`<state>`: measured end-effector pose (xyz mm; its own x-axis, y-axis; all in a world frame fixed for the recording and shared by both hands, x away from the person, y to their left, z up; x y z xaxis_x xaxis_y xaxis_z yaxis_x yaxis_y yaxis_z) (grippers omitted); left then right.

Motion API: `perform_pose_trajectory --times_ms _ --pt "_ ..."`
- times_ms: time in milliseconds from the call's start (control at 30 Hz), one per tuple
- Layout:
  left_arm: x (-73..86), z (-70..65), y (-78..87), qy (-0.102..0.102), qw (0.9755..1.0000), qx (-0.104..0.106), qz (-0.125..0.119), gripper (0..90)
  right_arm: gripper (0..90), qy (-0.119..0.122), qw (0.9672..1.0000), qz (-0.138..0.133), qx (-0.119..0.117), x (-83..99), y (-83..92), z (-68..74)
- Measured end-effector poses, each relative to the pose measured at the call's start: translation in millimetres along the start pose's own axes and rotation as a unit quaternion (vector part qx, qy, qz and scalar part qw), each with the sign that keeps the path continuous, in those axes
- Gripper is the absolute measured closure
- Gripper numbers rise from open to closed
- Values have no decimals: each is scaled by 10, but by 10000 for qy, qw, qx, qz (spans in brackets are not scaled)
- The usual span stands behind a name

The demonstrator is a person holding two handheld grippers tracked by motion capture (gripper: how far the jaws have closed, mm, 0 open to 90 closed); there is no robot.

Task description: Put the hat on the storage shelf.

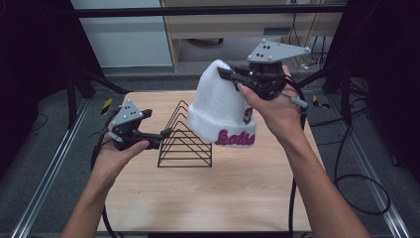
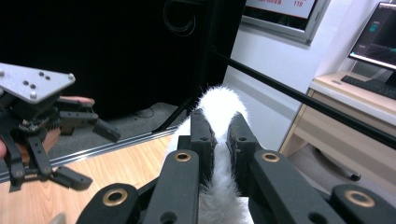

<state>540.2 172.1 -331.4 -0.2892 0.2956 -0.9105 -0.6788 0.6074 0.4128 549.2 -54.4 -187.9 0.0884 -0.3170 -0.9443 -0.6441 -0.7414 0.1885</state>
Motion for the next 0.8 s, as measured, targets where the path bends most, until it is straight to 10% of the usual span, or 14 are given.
perform_pose_trajectory --times_ms 800 --pt "-32 -2 -102 88 9995 318 15 119 840 59 9993 -230 -282 -270 -318 196"
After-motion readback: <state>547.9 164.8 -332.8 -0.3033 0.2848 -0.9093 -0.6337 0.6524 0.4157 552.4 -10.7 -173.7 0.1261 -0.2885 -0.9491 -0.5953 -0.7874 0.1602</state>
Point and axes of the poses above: each handheld gripper's, and its own axes: y roughly backward along the jaws, x roughly out of its underside, z roughly to its left, the point moved 8 cm from there along -y, roughly forward along the jaws, and after that the axes turned 5 degrees about y, right-handed, at the moved point
